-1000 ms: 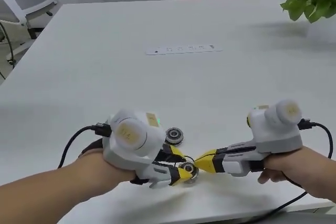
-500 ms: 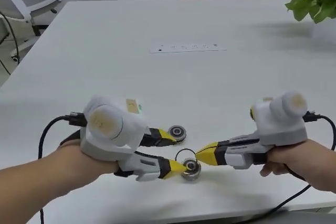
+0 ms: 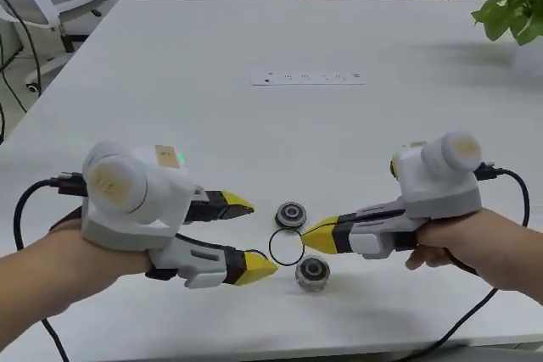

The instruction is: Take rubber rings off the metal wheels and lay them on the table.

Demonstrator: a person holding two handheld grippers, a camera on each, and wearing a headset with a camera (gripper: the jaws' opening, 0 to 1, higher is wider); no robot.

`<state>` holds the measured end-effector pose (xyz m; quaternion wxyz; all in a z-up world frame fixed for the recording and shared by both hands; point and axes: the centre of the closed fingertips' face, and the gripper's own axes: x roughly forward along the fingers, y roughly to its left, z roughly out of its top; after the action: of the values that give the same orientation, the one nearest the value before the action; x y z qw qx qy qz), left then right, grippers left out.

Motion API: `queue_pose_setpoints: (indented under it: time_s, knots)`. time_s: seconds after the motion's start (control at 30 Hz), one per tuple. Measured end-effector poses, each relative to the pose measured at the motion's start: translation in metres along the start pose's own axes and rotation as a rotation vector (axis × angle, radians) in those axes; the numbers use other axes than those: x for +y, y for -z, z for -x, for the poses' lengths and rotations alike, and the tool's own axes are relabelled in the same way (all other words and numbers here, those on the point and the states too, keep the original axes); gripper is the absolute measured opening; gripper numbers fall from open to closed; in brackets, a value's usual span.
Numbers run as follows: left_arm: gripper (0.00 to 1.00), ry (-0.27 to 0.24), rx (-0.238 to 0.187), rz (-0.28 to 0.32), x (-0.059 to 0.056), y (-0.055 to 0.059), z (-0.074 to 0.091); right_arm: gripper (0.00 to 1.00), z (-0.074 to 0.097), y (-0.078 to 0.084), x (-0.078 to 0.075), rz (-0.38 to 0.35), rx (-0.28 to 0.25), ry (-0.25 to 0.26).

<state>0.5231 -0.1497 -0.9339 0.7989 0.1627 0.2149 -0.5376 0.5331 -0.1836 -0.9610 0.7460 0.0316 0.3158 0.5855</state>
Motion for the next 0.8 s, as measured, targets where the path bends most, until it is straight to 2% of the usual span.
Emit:
queue_pose_setpoints:
  time_s: [0.17,0.47,0.8]
  knots:
    - [0.58,-0.026,-0.003,0.022,0.006,0.007,0.011,0.0,-0.012,-0.005,0.005,0.014,0.013,-0.017]
    - [0.6,-0.079,-0.01,0.052,0.015,0.014,0.03,0.0,-0.032,-0.007,0.007,0.026,0.053,-0.037]
    - [0.61,-0.11,-0.011,0.072,0.02,0.021,0.041,0.0,-0.049,0.005,-0.002,-0.001,0.109,-0.031]
